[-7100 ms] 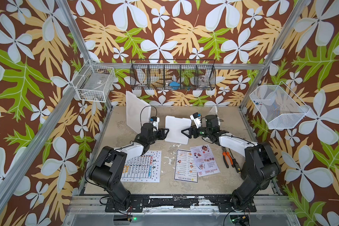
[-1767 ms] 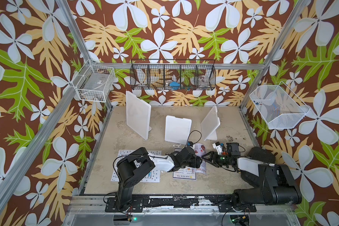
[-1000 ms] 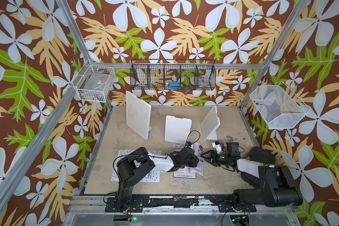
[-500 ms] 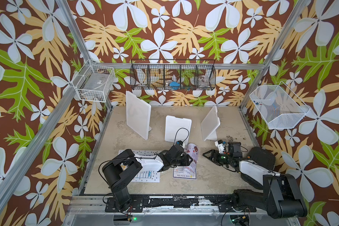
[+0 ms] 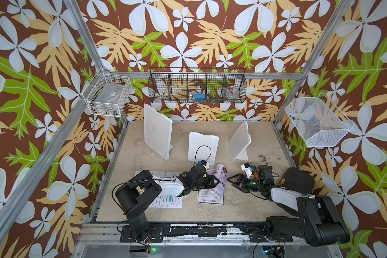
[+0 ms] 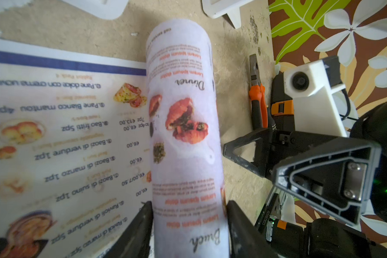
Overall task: Insert the menus into the narrow rack
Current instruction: Pick up the menu from the center of the board.
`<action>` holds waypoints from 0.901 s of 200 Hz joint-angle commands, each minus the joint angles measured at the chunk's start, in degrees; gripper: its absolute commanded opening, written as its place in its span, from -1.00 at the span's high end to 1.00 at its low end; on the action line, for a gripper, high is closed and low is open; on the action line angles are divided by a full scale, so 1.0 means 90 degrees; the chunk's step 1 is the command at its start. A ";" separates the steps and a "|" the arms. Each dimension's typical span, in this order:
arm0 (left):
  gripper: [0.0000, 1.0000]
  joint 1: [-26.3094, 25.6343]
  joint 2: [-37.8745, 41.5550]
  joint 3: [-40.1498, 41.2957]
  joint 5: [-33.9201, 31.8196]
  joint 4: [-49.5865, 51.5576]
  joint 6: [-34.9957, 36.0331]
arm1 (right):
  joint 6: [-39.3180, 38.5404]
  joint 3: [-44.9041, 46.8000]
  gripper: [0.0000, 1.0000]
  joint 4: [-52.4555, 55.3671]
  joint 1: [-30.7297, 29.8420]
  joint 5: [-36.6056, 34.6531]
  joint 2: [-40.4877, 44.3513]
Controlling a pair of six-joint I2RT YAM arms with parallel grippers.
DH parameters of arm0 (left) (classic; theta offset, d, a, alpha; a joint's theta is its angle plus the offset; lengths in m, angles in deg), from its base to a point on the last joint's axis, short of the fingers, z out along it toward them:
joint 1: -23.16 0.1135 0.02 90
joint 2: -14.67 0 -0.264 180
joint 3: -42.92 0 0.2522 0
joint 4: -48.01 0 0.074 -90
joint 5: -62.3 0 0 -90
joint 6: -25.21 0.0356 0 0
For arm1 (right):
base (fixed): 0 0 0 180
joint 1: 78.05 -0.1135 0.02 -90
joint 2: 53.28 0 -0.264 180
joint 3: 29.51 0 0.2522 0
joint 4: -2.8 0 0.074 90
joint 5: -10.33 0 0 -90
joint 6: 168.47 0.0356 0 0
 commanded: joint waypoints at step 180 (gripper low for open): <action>-0.08 0.0011 -0.0147 0.0140 0.0227 -0.0480 -0.0164 | 0.2071 0.0577 -0.51 -0.3015 -0.0547 0.0109 -0.1344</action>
